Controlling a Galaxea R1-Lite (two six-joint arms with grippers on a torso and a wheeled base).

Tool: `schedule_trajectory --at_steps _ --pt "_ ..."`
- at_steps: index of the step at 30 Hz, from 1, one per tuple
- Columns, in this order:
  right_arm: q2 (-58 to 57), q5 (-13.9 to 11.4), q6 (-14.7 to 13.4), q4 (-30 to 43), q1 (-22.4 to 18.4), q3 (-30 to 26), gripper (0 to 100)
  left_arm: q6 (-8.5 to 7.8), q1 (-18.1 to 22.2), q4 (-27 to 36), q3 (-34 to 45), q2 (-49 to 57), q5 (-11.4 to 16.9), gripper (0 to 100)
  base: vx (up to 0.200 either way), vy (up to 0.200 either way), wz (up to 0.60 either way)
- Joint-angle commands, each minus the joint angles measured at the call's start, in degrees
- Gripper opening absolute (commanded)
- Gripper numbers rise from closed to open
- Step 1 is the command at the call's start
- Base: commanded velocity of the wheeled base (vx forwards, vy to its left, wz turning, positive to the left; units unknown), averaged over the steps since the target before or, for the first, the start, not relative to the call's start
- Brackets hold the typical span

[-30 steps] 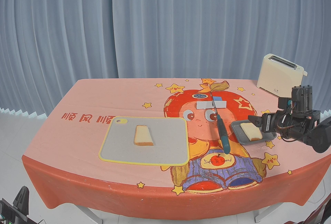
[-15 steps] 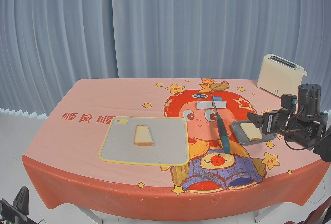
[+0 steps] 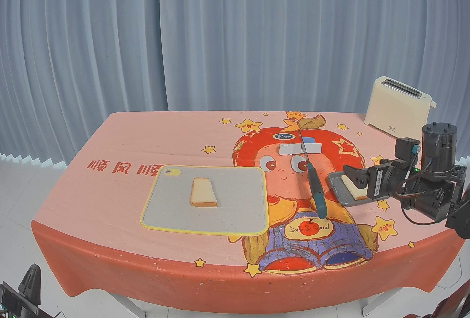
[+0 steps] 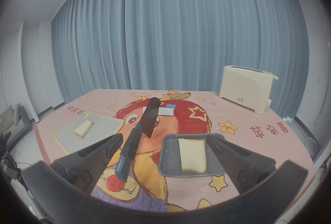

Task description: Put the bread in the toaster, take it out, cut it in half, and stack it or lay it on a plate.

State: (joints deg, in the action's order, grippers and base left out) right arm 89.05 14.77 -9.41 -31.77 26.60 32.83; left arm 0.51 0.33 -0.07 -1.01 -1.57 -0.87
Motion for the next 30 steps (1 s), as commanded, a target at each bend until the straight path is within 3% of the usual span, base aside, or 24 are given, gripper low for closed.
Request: schedule_trajectory --at_steps 1,8,30 --pt "-0.5 -0.1 -0.2 0.0 0.7 0.0 100 0.02 0.0 0.0 1.0 -0.1 0.0 0 0.000 0.000 0.00" --pt "-0.8 0.3 -0.4 0.0 3.7 -0.6 100 0.02 0.0 0.0 1.0 -0.1 0.0 0 0.000 0.000 0.00" --pt "-0.5 1.0 -0.5 0.1 6.7 -1.2 100 0.02 0.0 0.0 1.0 -0.1 0.0 0 0.000 0.200 0.00"
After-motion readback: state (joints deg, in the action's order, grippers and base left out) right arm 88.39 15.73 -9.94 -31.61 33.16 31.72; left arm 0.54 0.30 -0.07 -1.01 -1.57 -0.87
